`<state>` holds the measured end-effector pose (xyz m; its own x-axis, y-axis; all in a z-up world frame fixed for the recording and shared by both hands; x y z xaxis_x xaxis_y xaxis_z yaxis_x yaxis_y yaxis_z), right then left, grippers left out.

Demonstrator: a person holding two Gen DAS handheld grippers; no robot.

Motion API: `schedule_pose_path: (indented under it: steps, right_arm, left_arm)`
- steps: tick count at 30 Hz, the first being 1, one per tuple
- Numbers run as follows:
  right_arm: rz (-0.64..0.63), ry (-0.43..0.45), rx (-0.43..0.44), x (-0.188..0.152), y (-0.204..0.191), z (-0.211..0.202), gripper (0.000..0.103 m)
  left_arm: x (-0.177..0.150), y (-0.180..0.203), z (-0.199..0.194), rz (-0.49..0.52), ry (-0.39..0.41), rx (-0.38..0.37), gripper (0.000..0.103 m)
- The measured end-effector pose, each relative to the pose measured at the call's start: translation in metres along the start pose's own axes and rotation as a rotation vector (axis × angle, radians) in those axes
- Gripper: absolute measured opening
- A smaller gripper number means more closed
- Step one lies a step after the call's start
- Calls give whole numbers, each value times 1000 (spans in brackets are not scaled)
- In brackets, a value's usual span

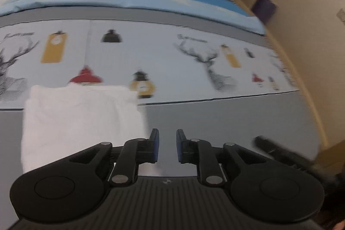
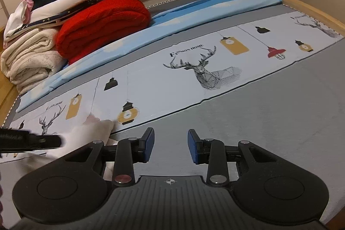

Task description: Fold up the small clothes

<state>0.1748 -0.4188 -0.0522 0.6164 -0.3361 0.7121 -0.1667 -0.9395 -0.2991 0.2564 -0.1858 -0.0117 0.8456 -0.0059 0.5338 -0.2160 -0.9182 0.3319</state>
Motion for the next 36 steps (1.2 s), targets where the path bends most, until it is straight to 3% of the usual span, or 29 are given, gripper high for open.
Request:
schedule_pose_path:
  steps: [2,4,10,14,17,19,21,24,25,26,27,33,34,36]
  right_arm:
    - [6,-11,7,-2,0,1,36]
    - [-8,-14,20,-3,-4,1,36]
    - [4,-90,130,-15,-37,14,36]
    - [-53,-224,222,-38,-75,30,36]
    - [-146,-309,236,-61,-101,42,36]
    - [-209,-356,223,-75,-112,48,36]
    - [-257,-380,187,-86,-117,52,36]
    - [-275,-417,156,-95,-117,57,35]
    - [-273,-423,154,-97,-116,57,30]
    - [-281,-418,147,-100,-116,55,17]
    - [-291,-408,146,-101,-115,54,12]
    - [-207,-292,243,-82,-111,31,7]
    - [-204,-309,231,-84,-108,33,7]
    - [-268,-406,102,-103,-95,50,7]
  left_arm:
    - [5,-1,-16,50,46,-43,36]
    - [1,-15,-31,97,67,-47,37]
    - [-54,-106,-60,252,18,100,37]
    - [-82,-158,-61,218,5,136,38]
    - [-97,-189,-62,144,51,132,47]
    - [-107,-206,-52,55,16,144,48]
    - [-106,-209,-49,-18,7,142,49]
    - [-95,-196,-44,10,28,113,56]
    - [-94,-193,-43,9,32,106,58]
    - [-92,-190,-42,-5,28,87,61]
    - [-92,-188,-40,-19,20,66,62]
    - [-95,-180,-30,19,-14,93,62]
    - [-96,-181,-27,23,-26,94,62]
    - [-105,-183,-15,75,-101,134,65]
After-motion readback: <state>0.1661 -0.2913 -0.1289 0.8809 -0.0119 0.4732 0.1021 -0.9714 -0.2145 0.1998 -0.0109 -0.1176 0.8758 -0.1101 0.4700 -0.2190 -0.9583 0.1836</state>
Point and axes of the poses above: each gripper's, at about its wrist camera, not at the fingertips, and z roughly the way its jaws point, y to its right, x to its top, the point moved 7 cm from there along z, roughly the way its jaws point, and after that the axes turned 1 degree about -x, right-handed, at the moved point
